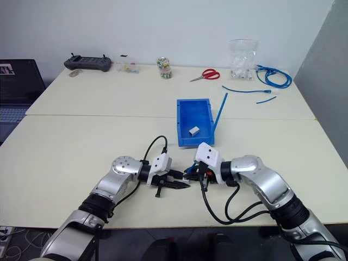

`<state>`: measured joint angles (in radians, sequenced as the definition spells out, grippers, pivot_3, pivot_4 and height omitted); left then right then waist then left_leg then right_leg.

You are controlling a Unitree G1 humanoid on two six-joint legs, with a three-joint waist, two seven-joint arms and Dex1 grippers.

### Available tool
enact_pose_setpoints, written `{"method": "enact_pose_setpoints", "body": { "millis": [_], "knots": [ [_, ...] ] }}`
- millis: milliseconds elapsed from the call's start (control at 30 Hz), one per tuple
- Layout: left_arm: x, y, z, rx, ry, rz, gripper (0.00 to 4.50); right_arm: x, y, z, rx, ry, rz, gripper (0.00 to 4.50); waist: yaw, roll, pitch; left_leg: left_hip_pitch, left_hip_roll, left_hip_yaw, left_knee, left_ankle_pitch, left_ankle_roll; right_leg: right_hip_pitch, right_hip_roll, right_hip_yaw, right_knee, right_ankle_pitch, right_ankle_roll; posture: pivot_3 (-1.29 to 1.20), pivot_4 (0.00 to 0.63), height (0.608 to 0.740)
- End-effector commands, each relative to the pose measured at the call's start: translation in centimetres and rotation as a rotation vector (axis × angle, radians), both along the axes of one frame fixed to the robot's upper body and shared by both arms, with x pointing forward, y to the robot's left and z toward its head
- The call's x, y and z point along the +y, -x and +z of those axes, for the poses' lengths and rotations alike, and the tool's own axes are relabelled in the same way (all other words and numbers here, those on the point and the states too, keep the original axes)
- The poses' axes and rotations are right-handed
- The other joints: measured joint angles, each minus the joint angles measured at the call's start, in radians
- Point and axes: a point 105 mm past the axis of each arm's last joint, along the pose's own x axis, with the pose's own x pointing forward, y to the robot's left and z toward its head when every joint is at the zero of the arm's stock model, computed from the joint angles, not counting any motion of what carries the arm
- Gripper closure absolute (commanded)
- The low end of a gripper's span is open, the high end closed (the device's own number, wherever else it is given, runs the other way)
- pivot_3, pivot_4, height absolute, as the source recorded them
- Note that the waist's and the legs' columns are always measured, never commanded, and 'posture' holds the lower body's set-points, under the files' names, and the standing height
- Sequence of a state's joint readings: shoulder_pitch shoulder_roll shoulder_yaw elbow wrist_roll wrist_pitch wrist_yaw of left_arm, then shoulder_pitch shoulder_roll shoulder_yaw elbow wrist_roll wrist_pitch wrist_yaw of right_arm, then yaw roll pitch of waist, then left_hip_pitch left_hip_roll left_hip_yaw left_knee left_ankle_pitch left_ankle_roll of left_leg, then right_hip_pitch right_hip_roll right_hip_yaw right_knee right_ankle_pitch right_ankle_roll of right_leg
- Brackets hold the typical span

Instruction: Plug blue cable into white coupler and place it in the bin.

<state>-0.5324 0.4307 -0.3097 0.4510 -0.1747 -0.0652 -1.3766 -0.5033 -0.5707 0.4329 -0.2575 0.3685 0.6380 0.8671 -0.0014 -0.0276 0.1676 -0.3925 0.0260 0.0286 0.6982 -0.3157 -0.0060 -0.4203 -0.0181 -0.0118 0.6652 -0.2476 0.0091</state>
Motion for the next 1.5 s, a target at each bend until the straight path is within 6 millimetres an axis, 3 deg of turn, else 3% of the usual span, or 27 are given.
{"method": "enact_pose_setpoints", "body": {
  "millis": [33, 467, 867, 1100, 1200, 1267, 1500],
  "knots": [
    [-0.6, 0.5, -0.1, 0.009, -0.002, -0.025, 3.72, -0.6, -0.4, -0.1, -0.009, 0.042, -0.005, 4.33, 0.000, 0.000, 0.000, 0.000, 0.000, 0.000, 0.000, 0.000, 0.000, 0.000, 0.000, 0.000, 0.000, 0.000, 0.000, 0.00, 0.150, 0.740],
    [-1.0, 0.5, 0.3, -0.007, 0.009, -0.028, 3.72, 0.5, 0.1, -3.4, -0.007, 0.226, 0.102, 4.33, 0.000, 0.004, -0.006, 0.002, 0.000, 0.001, 0.000, 0.000, 0.000, 0.001, 0.001, 0.000, 0.001, 0.000, 0.000, 0.00, 0.150, 0.740],
    [-1.1, 0.6, 0.4, -0.018, 0.018, -0.022, 3.72, 0.4, 1.0, -6.7, 0.148, 0.252, 0.081, 4.33, -0.003, 0.005, -0.015, 0.013, 0.001, 0.001, -0.001, 0.000, 0.000, 0.011, 0.002, 0.000, 0.000, -0.001, -0.001, 0.00, 0.150, 0.740],
    [-1.2, 0.4, 0.6, -0.029, 0.025, -0.011, 3.72, 0.3, 0.9, -7.2, 0.161, 0.229, 0.042, 4.33, -0.005, 0.005, -0.019, 0.019, 0.002, 0.001, -0.003, 0.000, 0.001, 0.015, 0.003, 0.001, 0.000, -0.002, -0.002, 0.00, 0.150, 0.740],
    [-1.3, -0.1, 0.9, -0.062, 0.040, 0.016, 3.72, 0.3, 0.0, -6.3, 0.157, 0.170, -0.015, 4.33, -0.005, 0.005, -0.020, 0.019, 0.002, 0.001, -0.003, 0.000, 0.001, 0.015, 0.004, 0.001, 0.000, -0.002, -0.002, 0.00, 0.150, 0.740],
    [-1.3, -0.2, 1.5, -0.062, 0.062, 0.035, 2.98, 0.0, -0.4, -4.9, 0.155, 0.112, -0.060, 4.33, -0.004, 0.005, -0.020, 0.019, 0.002, 0.001, -0.003, 0.000, 0.001, 0.015, 0.004, 0.001, 0.000, -0.002, -0.002, 0.00, 0.150, 0.740],
    [-1.3, 0.3, 5.5, -0.020, 0.183, 0.131, 1.59, -2.0, -1.0, 1.9, 0.199, -0.131, -0.246, 4.33, -0.003, 0.007, -0.018, 0.015, 0.002, 0.000, -0.003, 0.000, 0.001, 0.013, 0.000, 0.001, 0.000, -0.002, -0.002, 0.00, 0.150, 0.740]
  ]
}}
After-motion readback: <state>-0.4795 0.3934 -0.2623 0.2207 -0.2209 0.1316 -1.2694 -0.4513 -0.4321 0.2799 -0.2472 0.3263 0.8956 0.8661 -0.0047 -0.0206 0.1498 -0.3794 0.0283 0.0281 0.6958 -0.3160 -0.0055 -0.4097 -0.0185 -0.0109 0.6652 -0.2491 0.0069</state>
